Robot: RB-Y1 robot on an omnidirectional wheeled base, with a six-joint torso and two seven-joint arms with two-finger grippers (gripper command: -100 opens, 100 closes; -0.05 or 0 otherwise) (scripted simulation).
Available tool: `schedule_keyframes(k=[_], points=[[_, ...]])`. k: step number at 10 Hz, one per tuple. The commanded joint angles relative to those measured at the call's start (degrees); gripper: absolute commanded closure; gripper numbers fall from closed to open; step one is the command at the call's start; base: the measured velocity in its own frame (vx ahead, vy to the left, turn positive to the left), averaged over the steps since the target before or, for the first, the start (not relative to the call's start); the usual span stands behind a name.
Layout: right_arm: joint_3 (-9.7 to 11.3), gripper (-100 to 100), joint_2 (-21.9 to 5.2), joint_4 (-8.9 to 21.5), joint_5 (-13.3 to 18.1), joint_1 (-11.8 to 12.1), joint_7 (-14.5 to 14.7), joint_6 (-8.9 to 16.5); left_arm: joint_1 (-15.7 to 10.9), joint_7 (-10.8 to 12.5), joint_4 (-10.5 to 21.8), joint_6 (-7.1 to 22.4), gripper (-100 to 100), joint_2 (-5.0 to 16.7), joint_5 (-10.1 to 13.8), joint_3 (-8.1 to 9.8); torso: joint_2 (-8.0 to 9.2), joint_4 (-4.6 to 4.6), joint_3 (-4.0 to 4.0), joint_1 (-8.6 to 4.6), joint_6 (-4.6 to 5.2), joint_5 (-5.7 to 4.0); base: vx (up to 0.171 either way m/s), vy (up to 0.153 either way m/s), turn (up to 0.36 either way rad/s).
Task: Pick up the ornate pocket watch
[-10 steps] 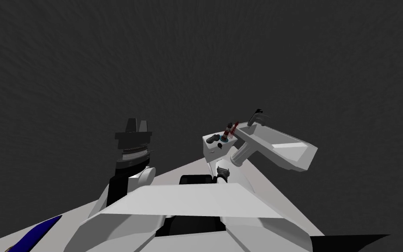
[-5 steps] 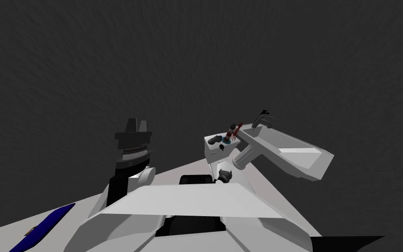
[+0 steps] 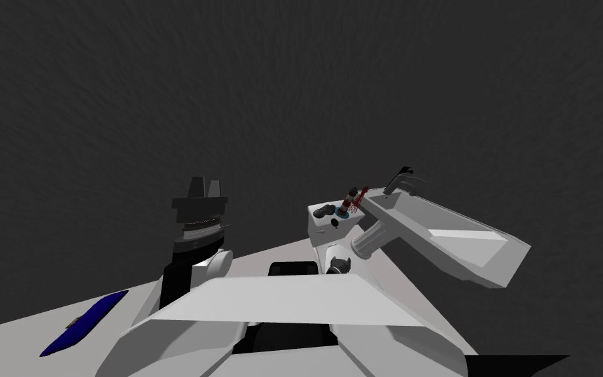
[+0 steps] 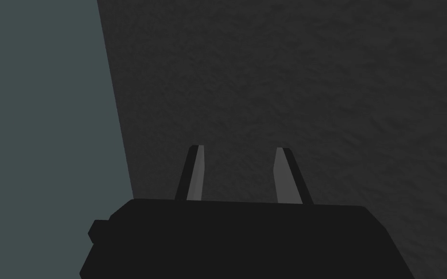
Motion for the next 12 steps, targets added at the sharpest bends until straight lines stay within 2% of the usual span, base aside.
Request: schedule_keyframes(k=[1, 2, 3, 4, 5, 6, 7, 8, 9, 10, 11, 12], points=[[0.65, -100, -0.07, 1.05, 1.31, 0.15, 0.25, 2.86, 0.00, 0.00, 0.00, 0.00, 0, 0.00, 0.00, 0.00, 0.00, 0.00, 0.00, 0.00, 0.00, 0.00, 0.023, -0.012, 0.093], [0.65, -100, -0.07, 1.05, 1.31, 0.15, 0.25, 3.35, 0.00, 0.00, 0.00, 0.00, 0, 0.00, 0.00, 0.00, 0.01, 0.00, 0.00, 0.00, 0.02, 0.00, 0.009, -0.007, 0.011], [1.78, -100, 0.00, 3.47, 3.73, -0.18, 0.44, 5.68, 0.00, 0.00, 0.00, 0.00, 0, 0.00, 0.00, 0.00, 0.05, 0.01, 0.02, 0.02, 0.02, 0.01, 0.018, -0.007, 0.196], [1.78, -100, 0.00, 3.70, 3.73, -0.18, 0.44, 6.93, 0.00, 0.00, 0.00, 0.00, 0, 0.00, 0.00, 0.00, 0.03, 0.01, 0.02, 0.02, -0.01, 0.01, 0.022, -0.014, 0.075], [2.85, -100, 0.07, 5.61, 6.02, -0.49, 0.59, 8.68, 0.01, 0.00, 0.00, 0.00, 0, 0.00, 0.00, 0.00, 0.01, 0.00, 0.01, 0.01, 0.03, 0.01, 0.030, -0.013, 0.139], [2.85, -100, 0.07, 6.25, 6.02, -0.49, 0.59, 10.31, 0.00, 0.00, 0.00, 0.00, 0, 0.00, 0.00, 0.00, -0.02, 0.00, -0.01, 0.00, 0.00, 0.00, 0.027, -0.013, 0.072], [3.87, -100, 0.14, 8.37, 8.16, -0.78, 0.70, 12.04, 0.01, 0.00, 0.00, 0.00, 0, 0.00, 0.00, 0.00, -0.01, -0.01, -0.01, 0.01, 0.03, 0.00, 0.036, -0.013, 0.136], [3.87, -100, 0.14, 8.68, 8.16, -0.78, 0.70, 13.72, 0.00, 0.00, 0.00, 0.00, 0, 0.00, 0.00, 0.00, -0.04, -0.01, -0.02, 0.00, 0.01, 0.00, 0.032, -0.015, 0.084], [4.83, -100, 0.21, 11.00, 10.16, -1.05, 0.77, 15.45, 0.01, 0.00, 0.00, 0.00, 0, 0.00, 0.00, 0.00, -0.03, -0.01, -0.02, 0.00, 0.02, 0.00, 0.034, -0.012, 0.131], [4.83, -100, 0.21, 11.00, 10.16, -1.05, 0.77, 16.96, 0.00, 0.00, 0.00, 0.00, 0, 0.00, 0.00, 0.00, -0.04, -0.01, -0.02, 0.01, 0.01, 0.01, 0.029, -0.011, 0.076], [5.73, -100, 0.27, 13.19, 12.01, -1.29, 0.80, 18.77, 0.01, 0.00, 0.00, 0.00, 0, 0.00, 0.00, 0.00, -0.02, -0.01, -0.02, 0.02, 0.03, 0.01, 0.041, -0.014, 0.119], [5.73, -100, 0.27, 13.19, 12.01, -1.29, 0.80, 20.03, 0.00, 0.00, 0.00, 0.00, 0, 0.00, 0.00, 0.00, -0.05, -0.01, -0.03, 0.00, 0.02, 0.01, 0.033, -0.016, 0.066]])
